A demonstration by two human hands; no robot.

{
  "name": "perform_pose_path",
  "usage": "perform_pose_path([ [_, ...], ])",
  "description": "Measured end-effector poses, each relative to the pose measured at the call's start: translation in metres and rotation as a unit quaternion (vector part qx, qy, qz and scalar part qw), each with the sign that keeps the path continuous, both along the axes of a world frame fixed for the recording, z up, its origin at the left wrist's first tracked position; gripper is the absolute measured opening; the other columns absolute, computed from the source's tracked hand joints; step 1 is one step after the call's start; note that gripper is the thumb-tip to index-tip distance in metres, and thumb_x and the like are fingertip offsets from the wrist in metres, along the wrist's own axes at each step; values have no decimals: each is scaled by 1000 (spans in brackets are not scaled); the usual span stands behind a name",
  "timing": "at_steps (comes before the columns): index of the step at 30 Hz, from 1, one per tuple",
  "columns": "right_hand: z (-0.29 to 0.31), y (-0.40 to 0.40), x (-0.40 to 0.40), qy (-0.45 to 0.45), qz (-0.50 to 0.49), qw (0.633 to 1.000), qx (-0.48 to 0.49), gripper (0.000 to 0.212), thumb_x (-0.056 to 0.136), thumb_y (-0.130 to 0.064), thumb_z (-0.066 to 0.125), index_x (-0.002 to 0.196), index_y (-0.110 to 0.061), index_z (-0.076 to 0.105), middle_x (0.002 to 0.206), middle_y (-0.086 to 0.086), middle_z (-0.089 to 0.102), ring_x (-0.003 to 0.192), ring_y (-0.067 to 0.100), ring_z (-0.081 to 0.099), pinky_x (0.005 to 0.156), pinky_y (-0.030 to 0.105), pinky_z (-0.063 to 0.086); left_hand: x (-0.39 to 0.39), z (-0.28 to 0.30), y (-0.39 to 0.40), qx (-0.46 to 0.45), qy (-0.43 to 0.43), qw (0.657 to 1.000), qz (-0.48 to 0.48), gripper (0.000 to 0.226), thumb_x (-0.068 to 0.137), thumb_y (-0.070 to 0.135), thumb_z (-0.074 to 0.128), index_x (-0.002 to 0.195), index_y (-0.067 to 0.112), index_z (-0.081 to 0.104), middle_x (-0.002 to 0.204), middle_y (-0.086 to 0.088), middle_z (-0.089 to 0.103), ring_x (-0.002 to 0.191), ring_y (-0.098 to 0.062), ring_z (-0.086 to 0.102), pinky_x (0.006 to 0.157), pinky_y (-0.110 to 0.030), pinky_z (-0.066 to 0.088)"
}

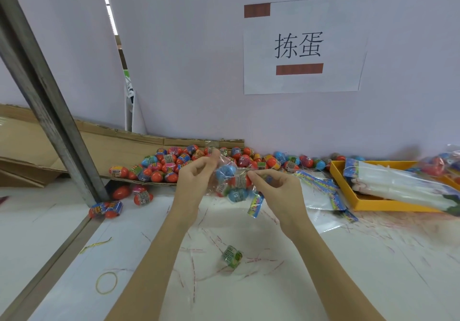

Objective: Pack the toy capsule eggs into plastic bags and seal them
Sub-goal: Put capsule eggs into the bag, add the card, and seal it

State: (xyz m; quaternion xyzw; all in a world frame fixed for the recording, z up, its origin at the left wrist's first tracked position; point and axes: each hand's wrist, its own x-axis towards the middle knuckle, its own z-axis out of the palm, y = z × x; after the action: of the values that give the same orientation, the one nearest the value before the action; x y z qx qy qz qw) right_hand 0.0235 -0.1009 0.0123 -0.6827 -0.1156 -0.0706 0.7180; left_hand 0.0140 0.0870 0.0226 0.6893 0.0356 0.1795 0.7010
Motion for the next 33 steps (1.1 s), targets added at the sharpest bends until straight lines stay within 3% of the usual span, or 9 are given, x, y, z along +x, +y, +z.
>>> perform_pose_path([
  [3, 2, -1, -1, 7, 4, 1000, -3, 22, 95, -28, 74, 75, -24, 82, 72, -4, 76, 67, 10, 69, 66, 16, 53, 1, -6, 1, 7, -31, 999, 15, 21, 94, 43, 73, 93, 25, 83, 93, -4, 80, 92, -30, 76, 76, -43, 65],
  [7, 0, 3, -1, -86, -63, 991, -77, 33, 106, -27, 58, 78, -15, 69, 53, -17, 46, 52, 6, 36, 57, 19, 33, 5, -9, -3, 23, -49, 994, 95, 18, 98, 38, 71, 86, 36, 83, 87, 6, 80, 88, -12, 75, 77, -29, 62],
  [10, 0, 8, -4, -36, -17, 997, -69, 37, 106, -42, 52, 92, -9, 61, 62, -11, 56, 54, 8, 53, 55, 24, 44, 5, -13, -5, 69, -69, 984, 152, 22, 102, 39, 65, 93, 26, 81, 84, 8, 77, 86, -10, 73, 72, -23, 58],
  [12, 2, 11, -7, 27, 60, 997, -43, 33, 102, -44, 57, 102, -11, 58, 72, 6, 71, 59, 27, 71, 51, 35, 56, 5, -15, -6, 93, -82, 975, 185, 29, 105, 38, 60, 95, 17, 78, 79, 8, 72, 80, -9, 69, 67, -22, 54],
  [14, 1, 13, -9, 23, 77, 995, -67, 30, 103, -38, 60, 103, -8, 54, 69, 10, 71, 52, 33, 67, 45, 33, 52, 5, -16, -6, 114, -94, 968, 205, 35, 108, 37, 54, 89, 12, 71, 72, 5, 64, 69, -2, 62, 59, -13, 46],
  [19, -3, 16, -7, -35, 62, 993, -92, 22, 105, -27, 60, 104, -6, 55, 60, 6, 63, 41, 19, 49, 41, 26, 39, 6, -17, -5, 132, -79, 962, 226, 43, 109, 39, 46, 81, 12, 62, 67, -6, 56, 59, -6, 50, 53, -17, 40],
  [24, -2, 15, -7, -98, 35, 990, -95, 17, 108, -22, 54, 93, -15, 56, 49, -8, 44, 43, 11, 35, 45, 23, 32, 9, -17, 4, 114, -53, 973, 192, 49, 109, 46, 47, 87, 7, 67, 77, -19, 63, 68, -27, 56, 63, -43, 47],
  [28, 0, 17, -8, -87, 27, 993, -69, 13, 109, -18, 50, 102, -15, 61, 50, -13, 32, 46, 9, 26, 46, 23, 26, 9, -12, 7, 123, -61, 974, 181, 49, 109, 46, 49, 84, 7, 65, 65, -7, 52, 60, -13, 44, 57, -36, 38],
  [33, 5, 14, -8, 26, 70, 996, 54, 16, 108, -24, 55, 114, -15, 66, 54, -11, 27, 44, 9, 19, 42, 18, 24, 7, -7, 5, 78, -28, 985, 150, 39, 108, 45, 52, 84, 19, 69, 52, 12, 48, 45, -4, 39, 40, -24, 34],
])
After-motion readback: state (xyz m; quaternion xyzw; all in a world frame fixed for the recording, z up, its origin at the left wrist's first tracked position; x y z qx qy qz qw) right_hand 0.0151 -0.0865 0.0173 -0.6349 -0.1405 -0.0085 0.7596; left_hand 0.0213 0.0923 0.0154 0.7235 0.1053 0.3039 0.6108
